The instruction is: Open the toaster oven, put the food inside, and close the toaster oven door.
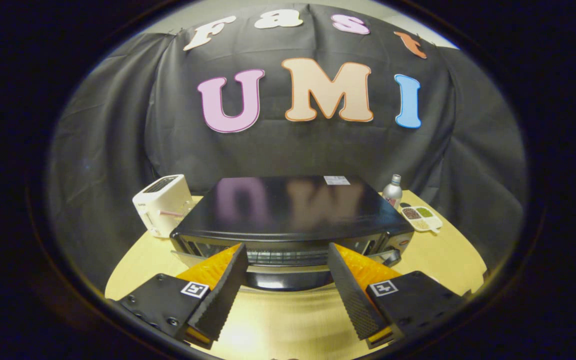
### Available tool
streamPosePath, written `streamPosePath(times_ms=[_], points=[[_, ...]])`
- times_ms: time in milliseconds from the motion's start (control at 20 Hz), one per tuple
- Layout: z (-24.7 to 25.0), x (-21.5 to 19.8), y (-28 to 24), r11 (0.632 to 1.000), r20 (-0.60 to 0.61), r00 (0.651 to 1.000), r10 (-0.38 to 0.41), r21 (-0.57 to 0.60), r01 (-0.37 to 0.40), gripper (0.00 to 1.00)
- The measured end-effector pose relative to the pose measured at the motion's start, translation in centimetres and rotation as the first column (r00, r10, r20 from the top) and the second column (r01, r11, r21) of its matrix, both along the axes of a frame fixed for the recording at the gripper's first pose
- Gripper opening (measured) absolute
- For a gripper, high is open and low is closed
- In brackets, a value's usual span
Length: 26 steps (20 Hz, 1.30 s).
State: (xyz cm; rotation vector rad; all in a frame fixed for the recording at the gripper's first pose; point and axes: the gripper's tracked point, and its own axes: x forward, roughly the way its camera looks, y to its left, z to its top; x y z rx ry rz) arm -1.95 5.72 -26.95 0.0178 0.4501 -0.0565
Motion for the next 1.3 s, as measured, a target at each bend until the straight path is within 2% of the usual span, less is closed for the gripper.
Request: streamPosePath(times_ms=[600, 1000, 1300], points=[[-4.5, -7.7, -0.1, 1.0, -0.166, 0.986, 0.003, -0.017, -0.006, 1.0], [-9.8, -11.1, 0.4, 1.0, -0.32, 0.947, 0.021, -0.011, -0.026, 0.98], [-13.3, -11.5, 1.0, 0.999, -0.391, 0.92, 0.033, -0.002, -0.036, 0.98]])
